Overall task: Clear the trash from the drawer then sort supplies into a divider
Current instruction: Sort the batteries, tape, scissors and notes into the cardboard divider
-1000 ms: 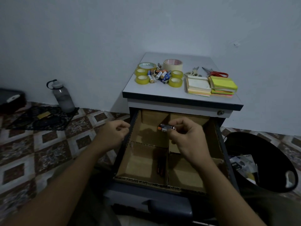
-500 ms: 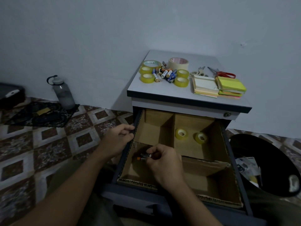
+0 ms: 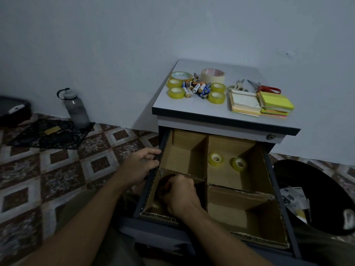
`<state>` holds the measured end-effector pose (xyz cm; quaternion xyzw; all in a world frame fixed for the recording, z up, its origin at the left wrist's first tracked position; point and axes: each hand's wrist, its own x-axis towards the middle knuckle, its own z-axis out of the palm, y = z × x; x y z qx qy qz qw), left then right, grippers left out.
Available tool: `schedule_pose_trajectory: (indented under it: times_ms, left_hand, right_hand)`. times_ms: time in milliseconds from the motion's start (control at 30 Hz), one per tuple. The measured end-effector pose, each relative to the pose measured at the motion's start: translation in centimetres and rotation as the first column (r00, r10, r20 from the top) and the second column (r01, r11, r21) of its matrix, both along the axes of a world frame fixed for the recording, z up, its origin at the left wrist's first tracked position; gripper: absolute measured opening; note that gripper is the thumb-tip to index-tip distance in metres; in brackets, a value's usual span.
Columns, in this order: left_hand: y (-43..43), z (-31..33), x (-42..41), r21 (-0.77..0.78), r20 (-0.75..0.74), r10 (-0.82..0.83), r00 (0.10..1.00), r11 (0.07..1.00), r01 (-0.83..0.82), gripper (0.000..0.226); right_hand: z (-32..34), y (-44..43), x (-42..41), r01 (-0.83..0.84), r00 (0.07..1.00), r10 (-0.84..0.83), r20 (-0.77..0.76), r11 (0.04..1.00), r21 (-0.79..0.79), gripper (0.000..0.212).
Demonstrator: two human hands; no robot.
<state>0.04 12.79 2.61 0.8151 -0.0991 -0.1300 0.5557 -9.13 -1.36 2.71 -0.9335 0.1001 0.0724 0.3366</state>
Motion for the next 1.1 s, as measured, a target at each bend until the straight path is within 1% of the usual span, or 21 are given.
schedule_pose_trajectory:
  times_ms: [100,133,167,233,300,333,400,500,533,600,667,700,733,800,833,933,967,1033,1100]
  left_hand:
    - [-0.1,0.2,-0.2,-0.012,-0.017,-0.004,1.0,1.0,0.004,0.029]
    - [-0.1,0.2,-0.2,-0.014,-0.02,-0.006,1.0,1.0,0.006,0.03]
    - [-0.2,0.3,-0.3,-0.016,-0.02,-0.009,1.0,1.0,0.009,0.03]
    - [-0.2,0.3,-0.3,-0.021,-0.022,-0.012,1.0,1.0,0.012,0.029]
    - [-0.1,0.2,-0.2,-0.018,-0.02,-0.013,1.0,1.0,0.013,0.028]
    - [-0.1,0.1,-0.1,-0.02,-0.022,-0.014,1.0,1.0,0.014,0.028]
    - [0.0,-0.1,0.0,-0.026,-0.026,-0.017,1.0,1.0,0.016,0.029]
    - [-0.1,-0.1,0.0,-0.012,-0.009,-0.019,1.0,1.0,0.019,0.028]
    - [-0.2,-0.1,0.0,-0.01,-0.005,-0.018,1.0,1.0,0.018,0.028]
    - [-0.3,-0.1,0.0,-0.005,-0.001,-0.015,1.0,1.0,0.015,0.028]
    - [-0.2,-0.2,0.0,0.001,-0.001,-0.018,1.0,1.0,0.018,0.028]
    - [-0.2,-0.2,-0.1,0.004,0.0,-0.021,1.0,1.0,0.021,0.028]
    - [-0.2,-0.2,-0.1,0.005,0.001,-0.023,1.0,1.0,0.023,0.028]
    - [-0.2,-0.2,-0.1,0.001,-0.002,-0.025,1.0,1.0,0.025,0.028]
    - [-0.1,-0.2,-0.1,-0.006,-0.006,-0.024,1.0,1.0,0.024,0.028]
    - [-0.1,-0.2,-0.1,-0.006,0.002,-0.026,1.0,1.0,0.026,0.028]
    - [-0.1,-0.2,-0.1,-0.005,0.003,-0.025,1.0,1.0,0.025,0.028]
    - [-0.1,-0.2,-0.1,-0.004,0.003,-0.026,1.0,1.0,0.026,0.029]
    - [-0.1,-0.2,-0.3,0.0,0.006,-0.031,0.999,1.0,0.031,0.029]
  right_hand:
    - [0.7,-0.7,0.6,-0.152,0.985,0.15,-0.079,0.988,-0.016,0.005]
    - [0.9,-1.0,0.8,-0.222,0.97,0.216,-0.108,0.974,-0.04,0.004]
    - [0.9,-1.2,1.0,-0.272,0.957,0.263,-0.124,0.96,-0.065,0.011]
    - [0.7,-1.2,1.3,-0.351,0.932,0.333,-0.142,0.928,-0.124,0.007]
    - [0.3,-0.8,1.6,-0.401,0.912,0.371,-0.177,0.897,-0.185,0.026]
    - [0.3,-0.8,1.7,-0.417,0.904,0.378,-0.201,0.883,-0.215,0.031]
    - [0.4,-0.9,1.9,-0.425,0.9,0.372,-0.229,0.867,-0.261,0.036]
    - [0.0,-1.0,1.9,-0.39,0.913,0.332,-0.238,0.883,-0.262,0.036]
    - [-0.2,-1.0,1.9,-0.363,0.923,0.304,-0.237,0.894,-0.264,0.035]
    - [-1.0,-0.7,2.0,-0.257,0.955,0.207,-0.212,0.934,-0.247,0.033]
    - [-1.4,-0.5,2.1,-0.156,0.976,0.124,-0.177,0.972,-0.177,0.03]
    - [-1.7,-0.4,2.2,-0.13,0.98,0.107,-0.169,0.983,-0.13,0.028]
    - [-1.8,-0.5,2.4,-0.123,0.979,0.108,-0.173,0.989,-0.079,0.028]
    - [-1.8,-1.0,2.4,-0.117,0.969,0.113,-0.218,0.993,-0.005,0.036]
    - [-1.6,-1.4,2.3,-0.126,0.962,0.12,-0.244,0.992,-0.006,0.039]
    - [-1.3,-2.2,2.1,-0.24,0.936,0.206,-0.285,0.966,-0.091,0.025]
    - [-1.1,-2.2,2.0,-0.285,0.921,0.243,-0.304,0.953,-0.1,0.024]
    - [-1.0,-1.6,1.8,-0.369,0.882,0.315,-0.35,0.924,-0.101,0.028]
    - [-1.2,-1.3,1.9,-0.419,0.861,0.362,-0.358,0.903,-0.094,0.029]
